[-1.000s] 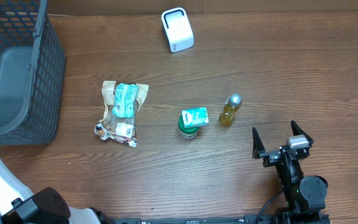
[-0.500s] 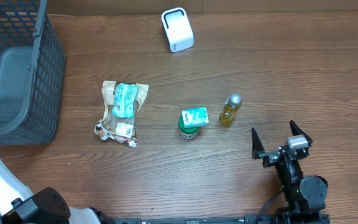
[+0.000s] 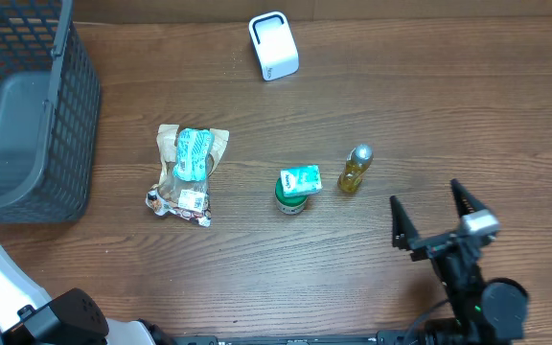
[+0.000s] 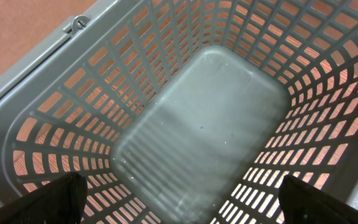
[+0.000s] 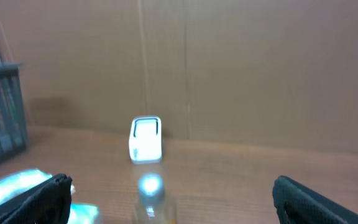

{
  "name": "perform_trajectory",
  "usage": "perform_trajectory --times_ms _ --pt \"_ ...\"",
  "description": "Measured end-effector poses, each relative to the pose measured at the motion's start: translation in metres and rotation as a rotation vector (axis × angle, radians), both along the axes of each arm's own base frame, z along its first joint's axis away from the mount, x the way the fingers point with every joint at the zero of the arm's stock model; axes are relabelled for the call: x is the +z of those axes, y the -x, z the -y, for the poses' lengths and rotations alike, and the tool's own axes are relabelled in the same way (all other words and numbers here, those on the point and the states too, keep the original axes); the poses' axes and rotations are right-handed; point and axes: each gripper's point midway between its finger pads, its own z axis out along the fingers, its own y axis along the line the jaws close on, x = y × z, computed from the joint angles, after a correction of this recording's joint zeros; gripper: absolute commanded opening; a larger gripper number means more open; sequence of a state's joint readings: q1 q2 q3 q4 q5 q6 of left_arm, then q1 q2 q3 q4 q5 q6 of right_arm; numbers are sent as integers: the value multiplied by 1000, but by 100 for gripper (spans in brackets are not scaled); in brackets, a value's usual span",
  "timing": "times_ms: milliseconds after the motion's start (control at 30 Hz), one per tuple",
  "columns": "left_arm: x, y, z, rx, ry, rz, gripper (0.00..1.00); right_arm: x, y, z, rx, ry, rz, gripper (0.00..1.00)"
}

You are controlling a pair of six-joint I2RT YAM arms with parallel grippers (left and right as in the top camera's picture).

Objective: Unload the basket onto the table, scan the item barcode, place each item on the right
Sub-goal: 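Reach the right gripper forward over the green tissue pack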

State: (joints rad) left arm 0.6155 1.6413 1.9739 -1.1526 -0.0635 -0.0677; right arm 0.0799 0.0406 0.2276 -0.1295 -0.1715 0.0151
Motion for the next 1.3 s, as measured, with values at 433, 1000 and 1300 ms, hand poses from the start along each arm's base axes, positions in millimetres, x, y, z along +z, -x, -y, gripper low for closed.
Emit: perform_trajectory --times_ms 433,1000,1300 --pt "0 0 0 0 1 0 99 97 -6 1 -15 -22 -379 100" --pt "0 0 0 0 0 0 100 74 -42 -77 443 -138 -901 77" --pt "0 0 0 0 0 0 99 48 -32 -116 504 -168 -1087 72"
